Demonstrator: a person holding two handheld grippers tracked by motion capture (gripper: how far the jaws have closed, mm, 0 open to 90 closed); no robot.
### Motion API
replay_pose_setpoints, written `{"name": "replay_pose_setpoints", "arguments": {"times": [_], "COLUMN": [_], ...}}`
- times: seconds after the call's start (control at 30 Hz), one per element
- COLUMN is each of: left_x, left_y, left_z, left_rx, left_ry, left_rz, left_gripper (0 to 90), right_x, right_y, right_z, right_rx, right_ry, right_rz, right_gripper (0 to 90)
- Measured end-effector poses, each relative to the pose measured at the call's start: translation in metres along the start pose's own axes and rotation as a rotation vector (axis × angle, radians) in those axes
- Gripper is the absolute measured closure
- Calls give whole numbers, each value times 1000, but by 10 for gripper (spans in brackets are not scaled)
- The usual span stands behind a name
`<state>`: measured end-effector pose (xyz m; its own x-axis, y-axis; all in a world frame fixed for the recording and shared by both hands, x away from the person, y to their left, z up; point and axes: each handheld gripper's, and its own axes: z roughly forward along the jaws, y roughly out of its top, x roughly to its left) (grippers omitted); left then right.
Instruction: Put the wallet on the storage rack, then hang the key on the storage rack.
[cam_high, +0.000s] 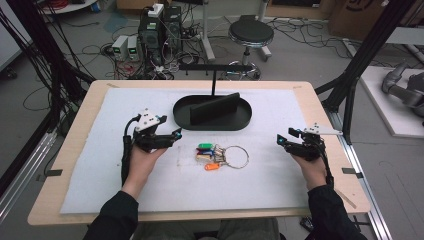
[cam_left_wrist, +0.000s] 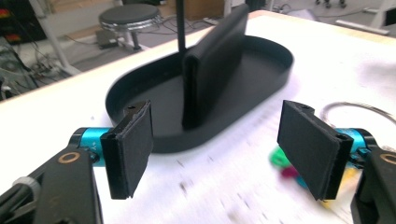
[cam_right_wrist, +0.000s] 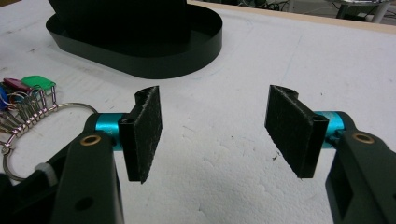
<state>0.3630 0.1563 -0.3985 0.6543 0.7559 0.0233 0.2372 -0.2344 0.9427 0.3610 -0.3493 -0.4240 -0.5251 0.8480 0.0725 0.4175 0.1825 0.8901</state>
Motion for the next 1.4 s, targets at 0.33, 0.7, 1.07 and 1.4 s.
{"name": "replay_pose_setpoints", "arguments": {"times": [0.33,0.7,1.07,1.4], "left_x": [-16,-10,-5,0], "left_y": [-21,-38,-39,-44], "left_z": [-36,-61,-57,-54], "left_rx": [21,-6,4,12], "left_ry": [-1,86,90,102], "left_rz": [-7,-9,-2,-39], "left_gripper": [247,246,247,247], "right_x": [2,4,4,9], "right_y": [1,2,2,2], "right_z": [-3,-8,-14,-14], "right_rx": [-11,-36,-65,-48], "right_ry": [0,-9,-7,4], "right_rz": [5,31,56,24], "right_gripper": [369,351,271,319]}}
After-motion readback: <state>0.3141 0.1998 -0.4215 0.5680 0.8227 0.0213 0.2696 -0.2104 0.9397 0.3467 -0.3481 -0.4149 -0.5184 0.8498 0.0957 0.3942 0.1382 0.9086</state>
